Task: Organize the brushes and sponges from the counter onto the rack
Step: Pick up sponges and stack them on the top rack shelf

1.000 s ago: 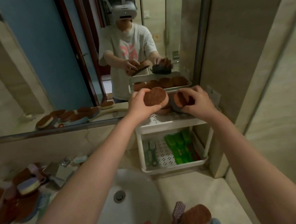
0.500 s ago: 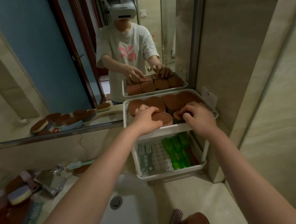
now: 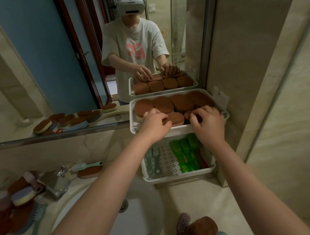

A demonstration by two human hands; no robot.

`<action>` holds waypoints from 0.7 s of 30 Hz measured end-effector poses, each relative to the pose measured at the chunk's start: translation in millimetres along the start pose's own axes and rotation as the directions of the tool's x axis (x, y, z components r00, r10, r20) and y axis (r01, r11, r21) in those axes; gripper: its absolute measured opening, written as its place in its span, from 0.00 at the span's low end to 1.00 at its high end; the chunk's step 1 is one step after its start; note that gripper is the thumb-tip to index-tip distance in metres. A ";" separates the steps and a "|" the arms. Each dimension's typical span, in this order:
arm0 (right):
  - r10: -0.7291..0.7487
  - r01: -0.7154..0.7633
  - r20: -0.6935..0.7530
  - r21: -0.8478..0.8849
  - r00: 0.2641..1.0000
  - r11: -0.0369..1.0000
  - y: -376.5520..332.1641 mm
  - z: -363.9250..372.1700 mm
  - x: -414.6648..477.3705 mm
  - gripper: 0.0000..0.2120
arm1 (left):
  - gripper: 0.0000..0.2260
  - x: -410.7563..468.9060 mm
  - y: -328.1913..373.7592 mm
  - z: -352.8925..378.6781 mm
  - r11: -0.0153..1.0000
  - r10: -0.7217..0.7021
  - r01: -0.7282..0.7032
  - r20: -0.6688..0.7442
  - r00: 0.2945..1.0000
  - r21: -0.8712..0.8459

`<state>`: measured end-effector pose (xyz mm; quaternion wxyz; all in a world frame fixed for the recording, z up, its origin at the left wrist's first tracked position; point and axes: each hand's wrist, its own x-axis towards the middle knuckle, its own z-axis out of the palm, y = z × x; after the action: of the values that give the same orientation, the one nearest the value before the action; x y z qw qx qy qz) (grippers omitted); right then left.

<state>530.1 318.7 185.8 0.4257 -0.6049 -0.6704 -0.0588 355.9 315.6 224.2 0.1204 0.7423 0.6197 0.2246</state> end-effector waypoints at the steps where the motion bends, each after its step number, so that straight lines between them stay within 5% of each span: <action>1: -0.001 0.001 0.000 -0.007 1.000 1.000 -0.2 0.0 -1.1 0.13 | 0.18 -0.2 -0.1 -0.2 1.000 0.003 -0.003 0.007 1.000 0.005; 7: -0.052 0.055 -0.077 0.037 0.996 0.998 -8.3 -1.9 -11.8 0.09 | 0.21 -7.0 -3.7 3.5 0.991 0.046 -0.043 -0.022 0.999 0.128; 13: -0.092 0.138 -0.209 0.218 0.974 0.966 -21.5 -3.4 -49.6 0.10 | 0.12 -54.2 -6.2 20.7 0.962 0.239 -0.272 -0.456 0.857 -0.005; 17: -0.090 0.105 -0.076 0.220 0.993 0.970 -20.1 10.5 -94.2 0.12 | 0.09 -94.6 -17.0 49.6 0.954 0.223 -0.287 -0.437 0.871 -0.086; 21: -0.059 0.032 0.137 0.188 0.989 0.982 -5.4 29.1 -151.5 0.15 | 0.13 -133.7 -45.1 89.7 0.974 0.142 -0.183 -0.274 0.951 -0.131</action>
<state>496.7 219.2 72.6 0.4298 -0.5498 -0.7153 0.0371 342.6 203.5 100.9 0.0755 0.7431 0.5474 0.3775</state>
